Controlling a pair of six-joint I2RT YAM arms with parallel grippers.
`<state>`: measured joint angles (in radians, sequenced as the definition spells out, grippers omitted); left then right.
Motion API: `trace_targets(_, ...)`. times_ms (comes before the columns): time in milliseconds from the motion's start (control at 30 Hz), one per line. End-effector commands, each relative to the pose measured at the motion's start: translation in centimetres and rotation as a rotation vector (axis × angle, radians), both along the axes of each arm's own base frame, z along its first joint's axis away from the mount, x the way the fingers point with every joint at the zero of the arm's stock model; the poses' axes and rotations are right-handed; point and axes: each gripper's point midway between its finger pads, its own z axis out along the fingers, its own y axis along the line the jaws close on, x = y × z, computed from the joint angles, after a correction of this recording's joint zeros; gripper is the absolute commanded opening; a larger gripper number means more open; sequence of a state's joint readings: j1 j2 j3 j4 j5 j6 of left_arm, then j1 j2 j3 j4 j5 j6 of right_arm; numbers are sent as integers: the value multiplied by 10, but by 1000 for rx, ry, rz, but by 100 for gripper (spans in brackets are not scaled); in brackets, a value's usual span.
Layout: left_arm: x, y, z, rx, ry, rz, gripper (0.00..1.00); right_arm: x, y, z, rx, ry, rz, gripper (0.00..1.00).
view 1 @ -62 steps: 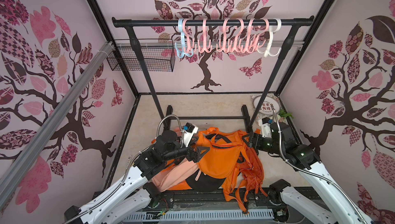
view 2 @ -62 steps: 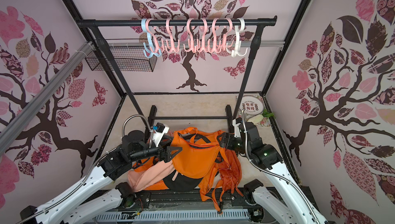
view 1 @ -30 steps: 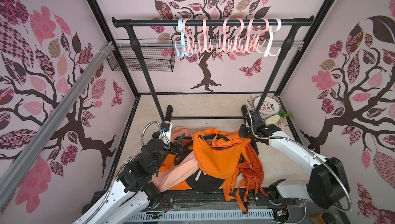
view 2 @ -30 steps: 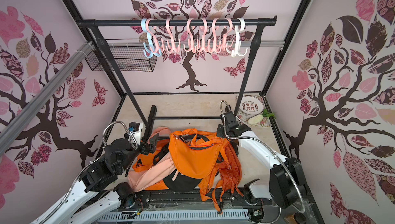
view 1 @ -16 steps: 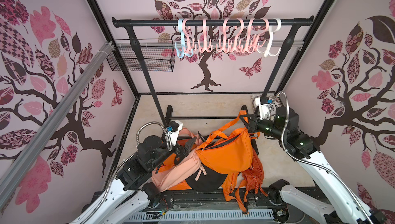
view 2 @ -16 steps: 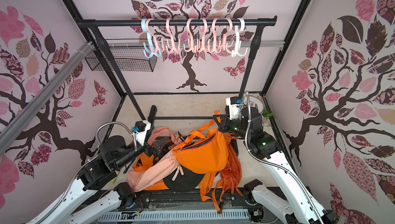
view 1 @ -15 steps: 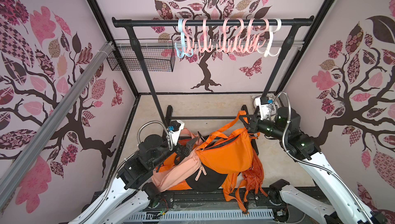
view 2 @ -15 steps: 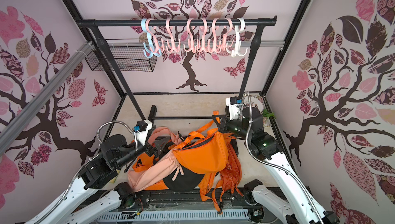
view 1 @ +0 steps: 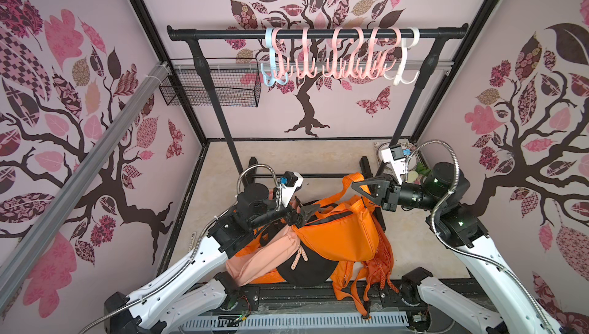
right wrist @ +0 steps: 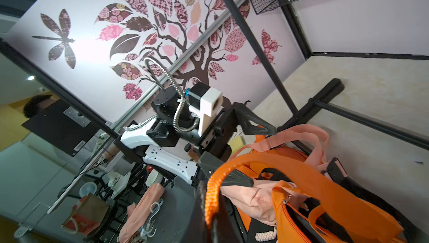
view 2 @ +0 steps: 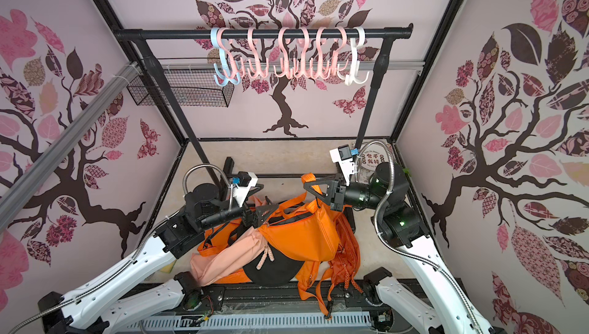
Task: Hang the bag on a hook
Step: Pick up the bag from the bag.
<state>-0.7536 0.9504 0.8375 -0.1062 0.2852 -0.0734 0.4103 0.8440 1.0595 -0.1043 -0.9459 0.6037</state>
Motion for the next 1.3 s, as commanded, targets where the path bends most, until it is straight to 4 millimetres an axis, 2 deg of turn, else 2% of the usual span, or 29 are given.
trace_targets(0, -3, -21, 34, -153, -29, -80, 96, -29, 0, 25, 53, -76, 125, 0)
trace_targets(133, -20, -52, 30, -149, -39, -178, 96, -40, -2, 31, 60, -99, 156, 0)
trace_targets(233, -30, -72, 19, -97, -87, -182, 98, -44, -1, 29, 56, -89, 184, 0)
trace_targets(300, -25, -79, 9, -69, -79, -159, 97, -50, -2, 30, 70, -95, 212, 0)
trace_targets(333, -18, -81, 16, -93, -98, -130, 96, -54, -3, 33, 79, -105, 222, 0)
trace_targets(533, 16, -78, 20, -113, -164, 38, 94, -71, -7, 39, 83, -123, 270, 0)
trace_targets(800, 17, -102, 16, -188, -115, -25, 88, -84, -11, 36, 86, -130, 300, 0)
trace_targets(933, 22, -100, 10, -181, -121, 3, 75, -86, -12, 33, 84, -126, 305, 0)
trace_targets(1100, 25, -98, 9, -177, -134, 28, 45, -89, -13, 27, 91, -113, 299, 0)
trace_targets(1200, 25, -91, 7, -147, -147, 44, 27, -83, -15, 23, 69, -107, 229, 0)
trace_targets(1267, 23, -81, 7, -131, -156, 62, 19, -69, -17, 17, 46, -99, 127, 0)
